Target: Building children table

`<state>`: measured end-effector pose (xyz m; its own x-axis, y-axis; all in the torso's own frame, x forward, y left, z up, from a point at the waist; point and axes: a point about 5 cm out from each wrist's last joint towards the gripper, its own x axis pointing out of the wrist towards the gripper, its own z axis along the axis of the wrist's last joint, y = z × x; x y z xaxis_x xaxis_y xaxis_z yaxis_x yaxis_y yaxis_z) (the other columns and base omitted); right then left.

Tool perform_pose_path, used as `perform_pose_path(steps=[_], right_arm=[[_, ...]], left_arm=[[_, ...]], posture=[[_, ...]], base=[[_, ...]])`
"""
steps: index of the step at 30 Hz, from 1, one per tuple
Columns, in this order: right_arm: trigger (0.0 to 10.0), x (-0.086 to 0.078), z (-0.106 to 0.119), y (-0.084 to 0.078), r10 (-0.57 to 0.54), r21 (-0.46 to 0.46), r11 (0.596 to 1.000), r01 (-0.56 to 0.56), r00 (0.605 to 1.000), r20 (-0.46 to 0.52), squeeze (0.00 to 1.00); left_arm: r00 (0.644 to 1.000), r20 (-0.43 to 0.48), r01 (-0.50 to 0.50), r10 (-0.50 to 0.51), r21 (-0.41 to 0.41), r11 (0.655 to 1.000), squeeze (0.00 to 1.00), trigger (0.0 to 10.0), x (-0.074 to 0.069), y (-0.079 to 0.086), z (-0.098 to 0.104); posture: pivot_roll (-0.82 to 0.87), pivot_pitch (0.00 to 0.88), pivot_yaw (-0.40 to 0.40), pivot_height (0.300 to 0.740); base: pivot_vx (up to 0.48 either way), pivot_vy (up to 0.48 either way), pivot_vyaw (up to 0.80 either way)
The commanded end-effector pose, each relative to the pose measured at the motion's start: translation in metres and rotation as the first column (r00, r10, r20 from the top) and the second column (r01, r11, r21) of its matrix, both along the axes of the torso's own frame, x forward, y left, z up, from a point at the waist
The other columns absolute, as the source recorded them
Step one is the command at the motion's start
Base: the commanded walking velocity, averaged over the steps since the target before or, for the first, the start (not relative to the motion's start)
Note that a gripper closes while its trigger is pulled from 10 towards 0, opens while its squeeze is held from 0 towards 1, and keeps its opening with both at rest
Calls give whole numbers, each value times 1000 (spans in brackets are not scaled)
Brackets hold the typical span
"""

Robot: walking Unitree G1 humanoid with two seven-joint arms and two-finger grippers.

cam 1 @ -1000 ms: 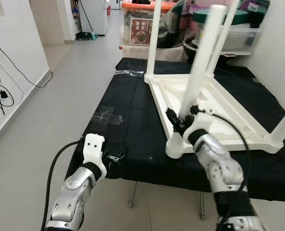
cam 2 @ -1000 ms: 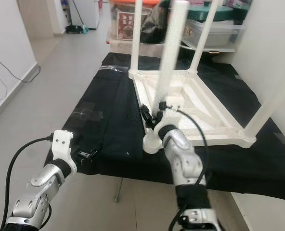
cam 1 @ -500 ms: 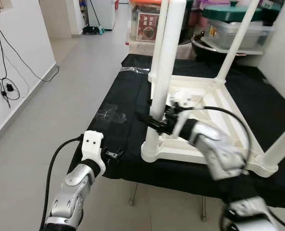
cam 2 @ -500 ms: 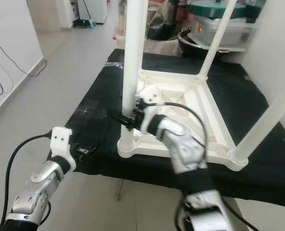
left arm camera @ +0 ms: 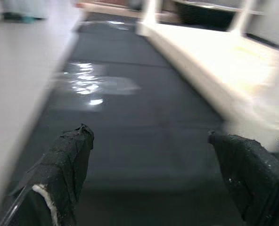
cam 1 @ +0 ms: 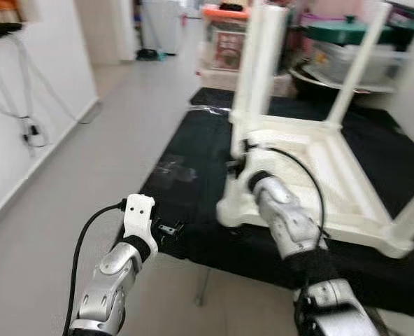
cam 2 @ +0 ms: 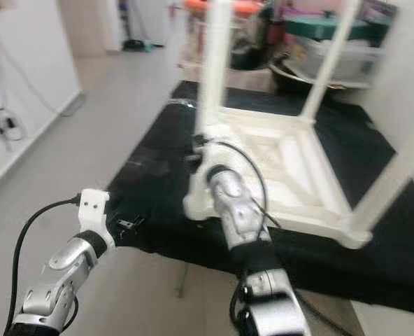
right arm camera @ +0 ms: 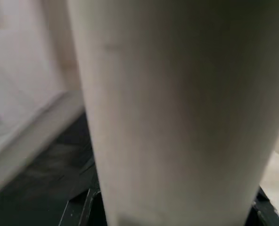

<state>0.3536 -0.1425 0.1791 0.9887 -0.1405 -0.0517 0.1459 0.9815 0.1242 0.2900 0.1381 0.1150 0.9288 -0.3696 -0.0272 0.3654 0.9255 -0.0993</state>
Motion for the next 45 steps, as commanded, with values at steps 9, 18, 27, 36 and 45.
perform_pose_path(steps=[9, 18, 27, 36, 45], right_arm=[[10000, -27, -7, 36, 162, 67, 985, -162, 987, -3, 0], [10000, -23, 46, 51, 660, 123, 698, -706, 700, 272, 0], [10000, -60, 21, 85, 957, -116, 275, -954, 260, 129, 0], [0, -18, 6, 93, 741, -112, 670, -734, 669, 54, 0], [0, -17, -52, -36, -187, -16, 982, 187, 965, -186, 0]], left_arm=[[1000, -16, 24, -24, 12, 1000, 0, 10000, 0, -3, -3], [1000, -5, 10, -10, 15, 1000, 0, 10000, 3, 3, 0], [1000, -2, 21, -21, 11, 1000, 0, 10000, 1, -5, 0], [1000, 3, 5, -5, 23, 1000, 0, 10000, 3, 2, 2], [1000, -4, 11, -11, 20, 1000, 0, 10000, 0, 1, 0]], posture=[[80, 0, -47, 740], [86, 0, -64, 740], [122, 0, -78, 740], [110, 0, -64, 740], [98, 0, -62, 740]], base=[[0, 0, 0], [0, 0, 0], [0, 0, 0], [0, 0, 0], [0, 0, 0]])
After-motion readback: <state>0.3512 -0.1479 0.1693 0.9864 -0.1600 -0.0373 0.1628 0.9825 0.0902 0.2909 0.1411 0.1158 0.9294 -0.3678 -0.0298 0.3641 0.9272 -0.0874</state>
